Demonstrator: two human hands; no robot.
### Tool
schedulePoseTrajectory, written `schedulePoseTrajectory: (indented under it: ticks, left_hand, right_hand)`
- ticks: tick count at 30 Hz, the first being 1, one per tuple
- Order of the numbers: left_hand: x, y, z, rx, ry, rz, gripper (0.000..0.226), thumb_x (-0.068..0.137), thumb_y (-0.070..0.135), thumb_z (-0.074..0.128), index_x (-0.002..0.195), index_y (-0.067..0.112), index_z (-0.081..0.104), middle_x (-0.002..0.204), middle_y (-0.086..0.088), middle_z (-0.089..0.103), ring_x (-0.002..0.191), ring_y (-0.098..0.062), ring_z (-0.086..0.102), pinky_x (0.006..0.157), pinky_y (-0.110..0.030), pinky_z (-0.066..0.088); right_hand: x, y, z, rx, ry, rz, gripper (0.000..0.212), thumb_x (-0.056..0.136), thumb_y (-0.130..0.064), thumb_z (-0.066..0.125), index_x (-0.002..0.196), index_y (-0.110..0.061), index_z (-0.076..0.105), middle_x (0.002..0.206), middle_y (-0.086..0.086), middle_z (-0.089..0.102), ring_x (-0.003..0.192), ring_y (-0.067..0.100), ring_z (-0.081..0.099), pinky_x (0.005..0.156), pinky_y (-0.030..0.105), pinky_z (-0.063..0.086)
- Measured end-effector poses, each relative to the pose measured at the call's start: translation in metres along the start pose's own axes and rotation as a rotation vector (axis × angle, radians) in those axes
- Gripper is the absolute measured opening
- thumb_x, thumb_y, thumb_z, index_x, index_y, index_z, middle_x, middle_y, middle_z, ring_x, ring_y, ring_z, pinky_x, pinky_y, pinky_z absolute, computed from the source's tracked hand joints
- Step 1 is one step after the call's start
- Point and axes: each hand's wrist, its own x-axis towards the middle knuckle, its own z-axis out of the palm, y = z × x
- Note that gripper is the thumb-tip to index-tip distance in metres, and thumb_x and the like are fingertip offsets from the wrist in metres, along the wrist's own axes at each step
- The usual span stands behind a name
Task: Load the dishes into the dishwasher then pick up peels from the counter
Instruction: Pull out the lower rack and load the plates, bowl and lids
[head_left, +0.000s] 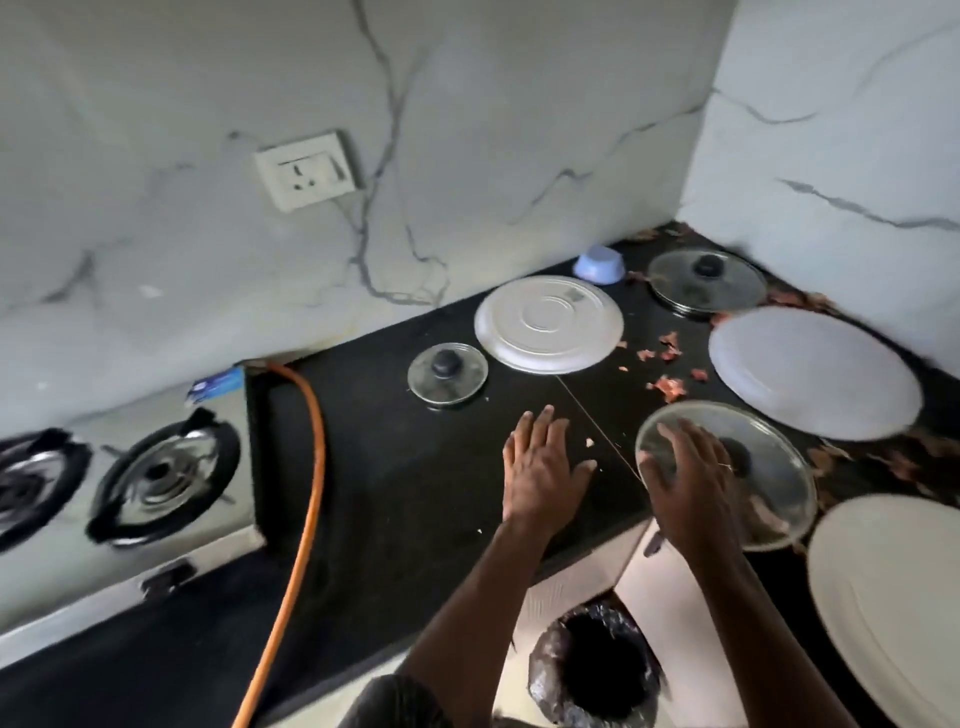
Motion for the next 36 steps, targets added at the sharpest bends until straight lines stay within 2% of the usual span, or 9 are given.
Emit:
schedulePoseTrajectory:
  ticks: [3,7,11,16,19,23,27,32,36]
  left_hand:
    - [0.001,-0.005,-0.006,0.021,0.070,-0.099,0.065,0.092,0.051,0.060,0.148,0.024,0.040,0.166,0.004,0.022,0.155,-0.020,0.008,0.125,-0.040,0.011]
    - [-0.003,-0.015,-0.013,0.042,0.118,-0.201,0.064,0.092,0.050,0.062,0.147,0.022,0.043,0.165,0.002,0.025,0.154,-0.022,0.013,0.124,-0.042,0.015]
    - [0.006,-0.031,-0.022,0.056,0.143,-0.258,0.064,0.091,0.048,0.065,0.145,0.020,0.046,0.163,0.000,0.029,0.152,-0.024,0.019,0.122,-0.043,0.020]
    - [0.054,-0.070,-0.040,0.119,0.140,-0.312,0.061,0.090,0.048,0.066,0.139,0.016,0.049,0.149,-0.008,0.042,0.138,-0.030,0.037,0.111,-0.046,0.036]
    - [0.098,-0.100,-0.053,0.125,0.097,-0.329,0.057,0.092,0.044,0.063,0.142,0.021,0.048,0.153,-0.008,0.036,0.138,-0.032,0.036,0.109,-0.046,0.039]
    - [0.143,-0.136,-0.054,0.161,0.052,-0.304,0.042,0.096,0.044,0.058,0.135,0.029,0.054,0.150,-0.002,0.035,0.137,-0.029,0.037,0.104,-0.051,0.046]
    - [0.171,-0.152,-0.050,0.184,-0.027,-0.265,0.045,0.095,0.045,0.060,0.137,0.032,0.055,0.154,-0.003,0.032,0.139,-0.031,0.033,0.110,-0.047,0.036]
    - [0.189,-0.167,-0.045,0.184,0.005,-0.239,0.038,0.098,0.036,0.053,0.133,0.021,0.060,0.144,-0.006,0.048,0.129,-0.033,0.044,0.104,-0.043,0.040]
    - [0.200,-0.171,-0.053,0.192,0.050,-0.209,0.033,0.096,0.029,0.060,0.126,0.017,0.063,0.128,-0.010,0.057,0.124,-0.030,0.046,0.095,-0.038,0.044]
  right_hand:
    - [0.014,-0.004,0.003,0.003,-0.038,-0.081,0.047,0.096,-0.032,0.064,0.137,-0.012,0.054,0.153,0.012,0.045,0.146,0.031,0.033,0.114,0.058,0.034]
    - [0.025,-0.016,0.020,0.022,-0.096,-0.179,0.044,0.095,-0.029,0.066,0.134,-0.009,0.058,0.153,0.012,0.047,0.145,0.033,0.035,0.115,0.054,0.033]
    - [0.040,-0.034,0.041,0.022,-0.143,-0.293,0.043,0.093,-0.027,0.069,0.130,-0.008,0.061,0.148,0.014,0.052,0.140,0.037,0.041,0.111,0.052,0.039]
    - [0.068,-0.055,0.065,-0.010,-0.202,-0.340,0.044,0.093,-0.029,0.068,0.131,-0.009,0.061,0.146,0.014,0.053,0.139,0.036,0.043,0.110,0.052,0.041]
    - [0.082,-0.060,0.075,-0.041,-0.219,-0.368,0.043,0.092,-0.029,0.067,0.130,-0.009,0.061,0.144,0.014,0.054,0.137,0.035,0.045,0.111,0.050,0.040]
    - [0.099,-0.056,0.090,-0.116,-0.266,-0.317,0.043,0.092,-0.028,0.067,0.130,-0.009,0.061,0.147,0.013,0.051,0.138,0.034,0.044,0.115,0.047,0.035]
    - [0.103,-0.053,0.106,-0.131,-0.287,-0.235,0.043,0.093,-0.029,0.067,0.132,-0.010,0.061,0.151,0.012,0.049,0.141,0.032,0.041,0.117,0.046,0.032]
    - [0.108,-0.052,0.123,-0.138,-0.300,-0.175,0.042,0.093,-0.028,0.067,0.131,-0.010,0.061,0.150,0.012,0.050,0.141,0.031,0.043,0.117,0.045,0.033]
    - [0.125,-0.056,0.128,-0.117,-0.290,-0.137,0.042,0.094,-0.029,0.067,0.132,-0.011,0.061,0.150,0.010,0.050,0.142,0.030,0.041,0.118,0.042,0.030]
